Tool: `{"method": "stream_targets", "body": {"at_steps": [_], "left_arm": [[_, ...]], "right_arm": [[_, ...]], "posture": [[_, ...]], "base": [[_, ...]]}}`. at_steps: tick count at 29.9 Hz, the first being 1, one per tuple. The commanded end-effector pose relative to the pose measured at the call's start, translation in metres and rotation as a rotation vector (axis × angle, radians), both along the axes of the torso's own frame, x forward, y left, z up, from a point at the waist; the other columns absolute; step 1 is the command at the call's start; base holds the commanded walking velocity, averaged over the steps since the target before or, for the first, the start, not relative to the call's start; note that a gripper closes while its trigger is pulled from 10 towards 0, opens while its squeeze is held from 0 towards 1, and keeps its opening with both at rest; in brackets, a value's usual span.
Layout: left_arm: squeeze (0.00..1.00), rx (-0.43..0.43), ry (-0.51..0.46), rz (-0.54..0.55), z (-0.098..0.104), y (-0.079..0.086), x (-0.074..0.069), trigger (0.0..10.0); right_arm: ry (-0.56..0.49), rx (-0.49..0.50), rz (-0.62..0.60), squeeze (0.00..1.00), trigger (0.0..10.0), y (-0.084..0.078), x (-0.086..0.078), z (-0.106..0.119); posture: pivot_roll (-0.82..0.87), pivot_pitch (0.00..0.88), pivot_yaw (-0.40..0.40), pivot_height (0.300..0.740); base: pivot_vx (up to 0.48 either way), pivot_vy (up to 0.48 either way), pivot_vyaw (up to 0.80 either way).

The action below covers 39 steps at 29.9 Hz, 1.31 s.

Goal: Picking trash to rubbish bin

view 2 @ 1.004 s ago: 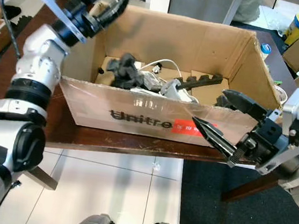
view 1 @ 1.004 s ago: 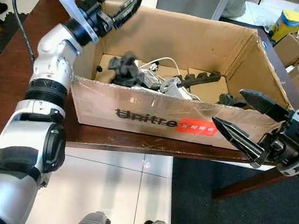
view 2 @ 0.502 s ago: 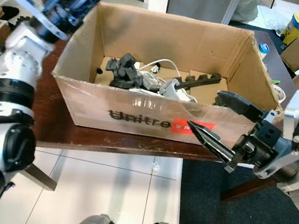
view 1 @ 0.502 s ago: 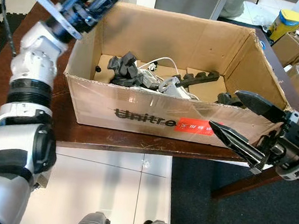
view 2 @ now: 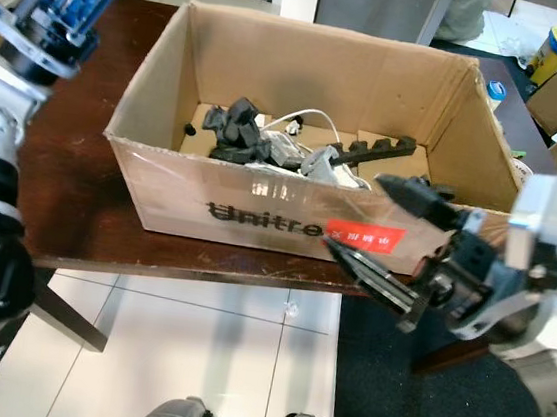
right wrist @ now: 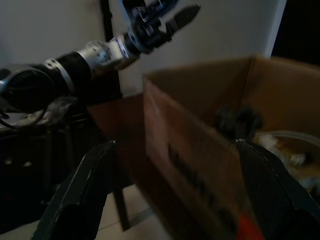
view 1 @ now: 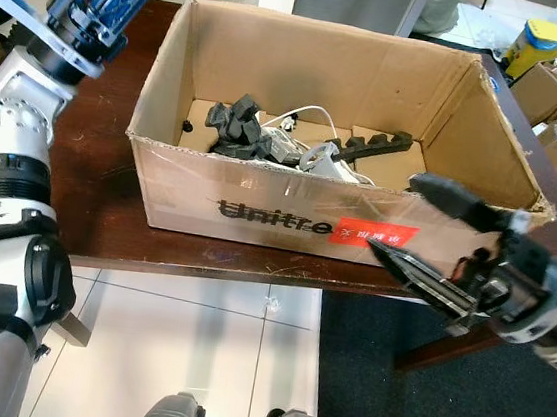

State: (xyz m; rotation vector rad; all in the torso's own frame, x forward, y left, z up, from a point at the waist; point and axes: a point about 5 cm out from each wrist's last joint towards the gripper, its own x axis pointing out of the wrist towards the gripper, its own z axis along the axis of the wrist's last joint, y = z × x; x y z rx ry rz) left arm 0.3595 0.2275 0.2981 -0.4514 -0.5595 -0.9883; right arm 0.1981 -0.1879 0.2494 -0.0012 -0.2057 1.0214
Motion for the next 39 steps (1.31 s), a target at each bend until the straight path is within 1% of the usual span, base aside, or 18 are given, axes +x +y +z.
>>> {"method": "stream_targets", "body": {"at_steps": [1, 6, 9, 10, 11, 13, 16, 20, 22, 27, 29, 30, 31, 34, 35, 36, 38, 39], "left_arm": [[0.0, 0.015, 0.034, -0.036, -0.012, -0.006, 0.0, 10.0], [0.0, 0.026, 0.047, -0.055, -0.016, -0.009, -0.001, 10.0], [0.0, 0.059, 0.078, -0.133, -0.029, -0.024, -0.003, 10.0], [0.0, 0.059, 0.078, -0.133, -0.029, -0.024, -0.003, 10.0], [0.0, 0.079, 0.088, -0.166, -0.035, -0.033, -0.004, 10.0], [0.0, 0.079, 0.088, -0.166, -0.035, -0.033, -0.004, 10.0], [0.0, 0.09, 0.095, -0.194, -0.039, -0.04, -0.006, 10.0], [0.0, 0.106, 0.102, -0.235, -0.044, -0.052, -0.008, 10.0], [0.0, 0.107, 0.104, -0.238, -0.045, -0.053, -0.008, 10.0], [0.0, 0.135, 0.116, -0.295, -0.052, -0.061, -0.013, 10.0], [0.0, 0.175, 0.127, -0.347, -0.062, -0.065, -0.02, 10.0], [0.0, 0.217, 0.148, -0.41, -0.074, -0.069, -0.029, 10.0], [0.0, 0.217, 0.148, -0.41, -0.074, -0.069, -0.029, 10.0], [0.0, 0.298, 0.19, -0.495, -0.095, -0.072, -0.043, 10.0], [0.0, 0.298, 0.19, -0.495, -0.095, -0.072, -0.043, 10.0], [0.0, 0.332, 0.206, -0.523, -0.104, -0.072, -0.048, 10.0], [0.0, 0.476, 0.275, -0.573, -0.138, -0.073, -0.06, 10.0], [0.0, 0.512, 0.306, -0.564, -0.149, -0.073, -0.06, 10.0]], "right_arm": [[0.038, -0.004, 0.01, 0.0, 10.0, 0.002, 0.002, -0.01], [0.058, 0.002, 0.012, 0.0, 10.0, 0.002, 0.003, -0.015], [0.133, 0.007, 0.005, 0.0, 10.0, 0.001, 0.01, -0.033], [0.133, 0.007, 0.005, 0.0, 10.0, 0.001, 0.01, -0.033], [0.172, 0.008, 0.002, 0.0, 10.0, 0.001, 0.013, -0.044], [0.172, 0.008, 0.002, 0.0, 10.0, 0.001, 0.013, -0.044], [0.2, 0.01, -0.002, 0.0, 10.0, 0.001, 0.015, -0.052], [0.26, -0.007, -0.024, 0.0, 10.0, 0.0, 0.019, -0.069], [0.268, -0.012, -0.027, 0.0, 10.0, 0.0, 0.02, -0.072], [0.326, -0.037, -0.076, 0.0, 10.0, -0.005, 0.024, -0.091], [0.369, -0.045, -0.136, 0.0, 10.0, -0.013, 0.028, -0.105], [0.421, -0.053, -0.179, 0.0, 10.0, -0.019, 0.028, -0.119], [0.421, -0.053, -0.179, 0.0, 10.0, -0.019, 0.028, -0.119], [0.482, -0.048, -0.22, 0.0, 10.0, -0.025, 0.025, -0.136], [0.482, -0.048, -0.22, 0.0, 10.0, -0.025, 0.025, -0.136], [0.504, -0.051, -0.253, 0.0, 10.0, -0.028, 0.026, -0.143], [0.603, -0.111, -0.408, 0.0, 10.0, -0.044, 0.03, -0.174], [0.634, -0.124, -0.459, 0.0, 10.0, -0.049, 0.031, -0.183]], "posture": [[0.09, 0.065, -0.032, 0.74], [0.08, 0.053, -0.037, 0.74], [0.08, 0.036, -0.044, 0.74], [0.08, 0.036, -0.044, 0.74], [0.09, 0.027, -0.047, 0.74], [0.09, 0.027, -0.047, 0.74], [0.09, 0.021, -0.049, 0.74], [0.09, 0.006, -0.048, 0.74], [0.09, 0.006, -0.048, 0.74], [0.08, 0.002, -0.047, 0.74], [0.08, 0.008, -0.045, 0.74], [0.08, 0.008, -0.045, 0.74], [0.08, 0.008, -0.045, 0.74], [0.08, 0.016, -0.042, 0.74], [0.08, 0.016, -0.042, 0.74], [0.08, 0.016, -0.042, 0.74], [0.08, 0.024, -0.041, 0.74], [0.08, 0.024, -0.041, 0.74]], "base": [[-0.285, 0.0, 0.0], [-0.286, 0.0, 0.0], [-0.291, 0.0, 0.0], [-0.296, 0.0, 0.0], [-0.3, 0.0, 0.0], [-0.3, 0.0, 0.0], [-0.3, 0.0, 0.0], [-0.308, 0.0, 0.0], [-0.311, 0.0, 0.0], [-0.311, 0.0, 0.0], [-0.309, 0.0, 0.0], [-0.304, 0.0, 0.0], [-0.304, 0.0, 0.0], [-0.301, 0.0, 0.0], [-0.3, 0.0, 0.0], [-0.244, 0.0, 0.0], [0.0, 0.0, 0.0], [0.0, 0.0, 0.0]]}}
